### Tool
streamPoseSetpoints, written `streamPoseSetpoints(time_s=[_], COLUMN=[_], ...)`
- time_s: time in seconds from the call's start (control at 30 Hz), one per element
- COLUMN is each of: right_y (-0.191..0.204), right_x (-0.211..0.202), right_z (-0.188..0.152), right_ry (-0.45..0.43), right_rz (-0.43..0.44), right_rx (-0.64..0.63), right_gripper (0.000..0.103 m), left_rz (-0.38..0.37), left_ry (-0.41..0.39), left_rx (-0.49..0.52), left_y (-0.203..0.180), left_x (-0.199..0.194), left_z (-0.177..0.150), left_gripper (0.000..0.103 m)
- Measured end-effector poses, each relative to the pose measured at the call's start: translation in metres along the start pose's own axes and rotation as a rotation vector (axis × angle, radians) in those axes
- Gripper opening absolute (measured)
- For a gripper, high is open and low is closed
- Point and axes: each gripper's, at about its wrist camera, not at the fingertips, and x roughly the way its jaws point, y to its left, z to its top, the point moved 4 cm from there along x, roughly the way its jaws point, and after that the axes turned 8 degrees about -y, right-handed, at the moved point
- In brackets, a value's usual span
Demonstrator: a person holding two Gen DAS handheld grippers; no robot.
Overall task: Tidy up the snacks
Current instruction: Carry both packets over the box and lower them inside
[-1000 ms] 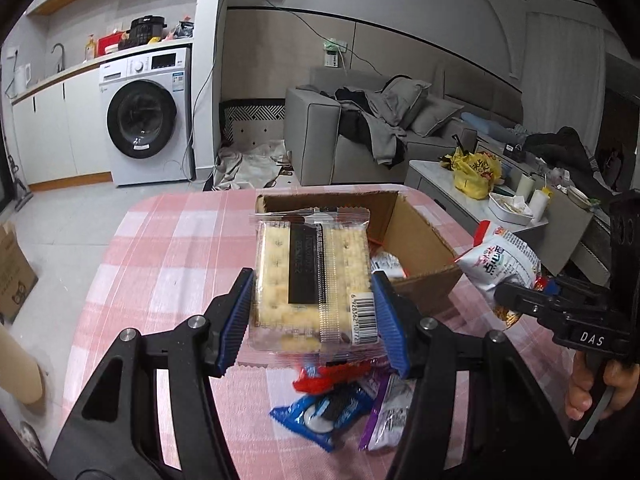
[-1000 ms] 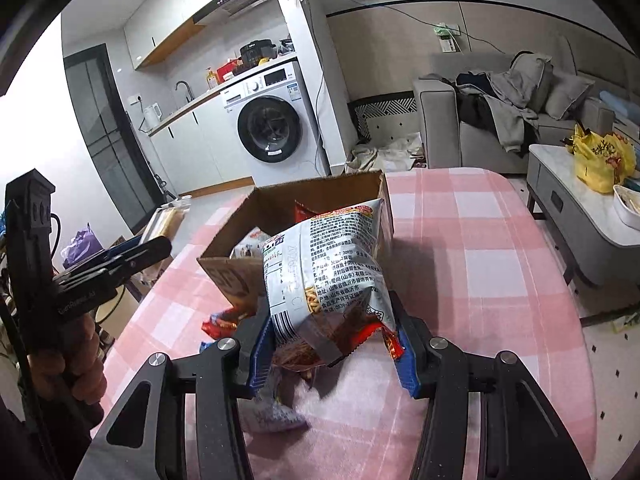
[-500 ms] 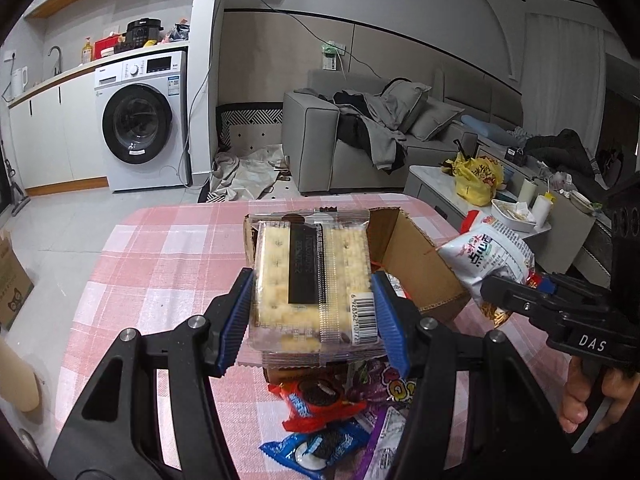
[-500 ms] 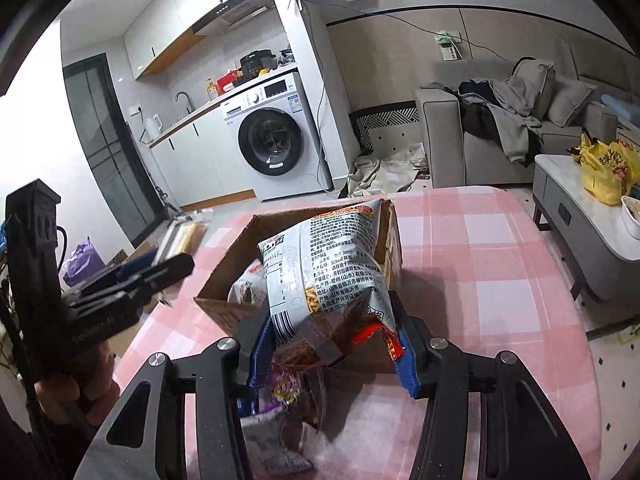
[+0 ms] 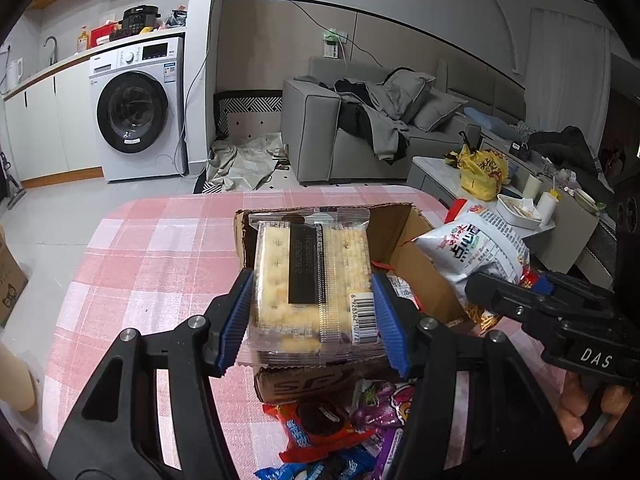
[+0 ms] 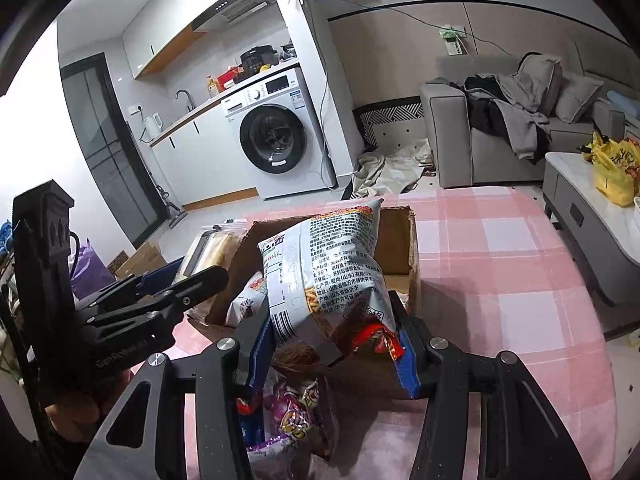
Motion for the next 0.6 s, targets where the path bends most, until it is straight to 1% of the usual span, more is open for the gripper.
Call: streamPoseSetpoints(time_s=[0.07,0.2,0.6], right_y=[-0.001,-0.001,-0.007], right_x=[0.007,0.016,0.036], right_z=[0.001,0.001,0.000], right_ry=[0.014,0.025,0.049], right_rz=[0.013,0.002,-0.011], right_rx=[0.020,0.016,0.013], right_gripper=[0.052,0.052,0.052], left_rz=[0.009,0.018,0.018], left_ry=[-0.003,0.002,0.049], left_rx=[0.012,0.025,0.047], left_y=[0.000,-0.003,-0.001], left_x=[0.006,0.016,0.051], left_z=[0.000,0.001,-0.002], left_gripper=[0.055,0.055,0.055])
